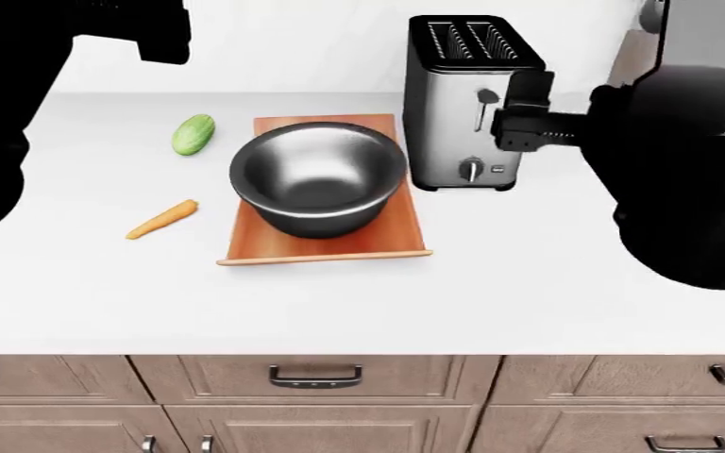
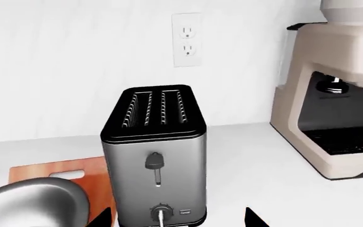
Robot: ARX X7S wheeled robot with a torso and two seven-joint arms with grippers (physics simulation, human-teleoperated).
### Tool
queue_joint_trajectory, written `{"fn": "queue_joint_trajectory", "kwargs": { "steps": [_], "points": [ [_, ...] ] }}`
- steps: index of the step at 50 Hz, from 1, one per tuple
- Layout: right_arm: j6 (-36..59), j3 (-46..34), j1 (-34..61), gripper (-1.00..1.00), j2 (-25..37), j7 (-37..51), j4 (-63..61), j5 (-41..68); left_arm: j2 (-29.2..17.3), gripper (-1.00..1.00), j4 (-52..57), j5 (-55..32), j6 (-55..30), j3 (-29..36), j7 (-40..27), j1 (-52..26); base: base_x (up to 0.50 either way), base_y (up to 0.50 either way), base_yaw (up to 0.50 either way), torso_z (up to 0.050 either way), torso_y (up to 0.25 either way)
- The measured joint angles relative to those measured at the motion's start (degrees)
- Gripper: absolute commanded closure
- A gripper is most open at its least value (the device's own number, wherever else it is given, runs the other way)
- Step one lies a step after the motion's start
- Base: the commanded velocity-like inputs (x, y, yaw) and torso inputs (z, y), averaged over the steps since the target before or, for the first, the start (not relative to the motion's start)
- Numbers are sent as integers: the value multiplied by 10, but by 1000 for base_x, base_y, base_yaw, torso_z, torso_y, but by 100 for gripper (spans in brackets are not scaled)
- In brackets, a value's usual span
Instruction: Place the two vegetables and bowl onto the tray for setting up a vegetable dip station.
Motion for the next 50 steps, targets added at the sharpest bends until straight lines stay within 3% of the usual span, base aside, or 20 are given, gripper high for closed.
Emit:
{"fn": "queue_joint_trajectory", "kwargs": {
  "steps": [12, 42, 50],
  "points": [
    [17, -4, 24, -100, 44, 10, -38, -61, -3, -100, -2, 4, 6, 7, 3, 4, 14, 500, 0, 0, 0],
    [24, 0, 28, -100, 63, 2, -85, -107, 1, -100, -17, 14, 18, 30, 16, -7, 12, 480, 0, 0, 0],
    [35, 2, 34, -100, 66, 3, -91, -96, 0, -100, -18, 16, 21, 33, 17, -5, 62, 31, 0, 0, 0]
  ]
}}
